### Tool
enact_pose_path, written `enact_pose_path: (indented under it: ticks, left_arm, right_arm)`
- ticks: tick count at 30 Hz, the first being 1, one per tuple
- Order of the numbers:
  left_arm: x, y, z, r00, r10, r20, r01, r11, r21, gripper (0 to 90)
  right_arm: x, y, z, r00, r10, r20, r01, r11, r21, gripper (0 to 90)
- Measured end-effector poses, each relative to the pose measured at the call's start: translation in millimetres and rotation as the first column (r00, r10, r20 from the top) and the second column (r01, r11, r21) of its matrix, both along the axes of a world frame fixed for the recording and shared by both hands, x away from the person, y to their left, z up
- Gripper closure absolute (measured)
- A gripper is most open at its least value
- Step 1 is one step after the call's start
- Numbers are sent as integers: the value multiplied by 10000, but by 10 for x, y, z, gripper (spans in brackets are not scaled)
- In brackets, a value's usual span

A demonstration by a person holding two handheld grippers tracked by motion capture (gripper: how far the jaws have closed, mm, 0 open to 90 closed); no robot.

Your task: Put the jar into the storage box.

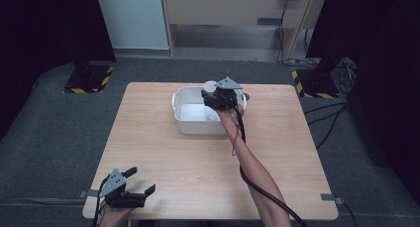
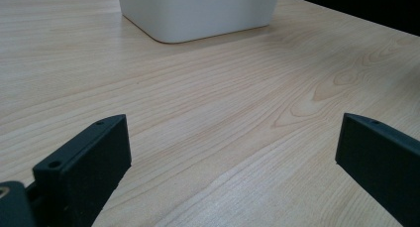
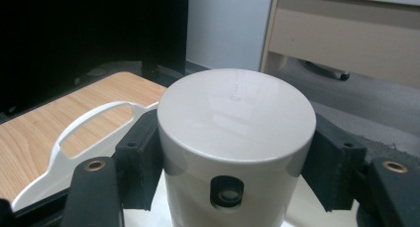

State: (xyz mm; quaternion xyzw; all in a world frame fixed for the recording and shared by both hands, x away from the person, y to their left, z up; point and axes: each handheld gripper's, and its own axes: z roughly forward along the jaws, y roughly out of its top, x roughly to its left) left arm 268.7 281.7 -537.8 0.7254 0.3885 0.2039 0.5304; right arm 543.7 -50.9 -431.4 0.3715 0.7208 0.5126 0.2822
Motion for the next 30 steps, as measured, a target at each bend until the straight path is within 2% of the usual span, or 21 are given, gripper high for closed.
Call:
enact_pose_path:
  ticks: [5, 19, 24, 30]
  left_arm:
    - [1, -1, -1, 10000, -5, -2, 5, 10000, 24, 0]
    - [-2, -2, 2, 10000, -23, 27, 23, 10000, 40, 0]
    - [-2, -2, 2, 10000, -23, 24, 22, 10000, 41, 0]
    - [-2, -5, 2, 10000, -35, 34, 35, 10000, 46, 0]
  right_arm:
    - [14, -10, -55, 10000, -15, -29, 15, 10000, 35, 327]
    - [10, -32, -62, 10000, 31, -63, -31, 10000, 66, 322]
    - [-9, -51, -22, 9999, -47, 161, 46, 10000, 74, 224]
    - [-50, -123, 143, 9987, 121, 489, -135, 9995, 287, 116]
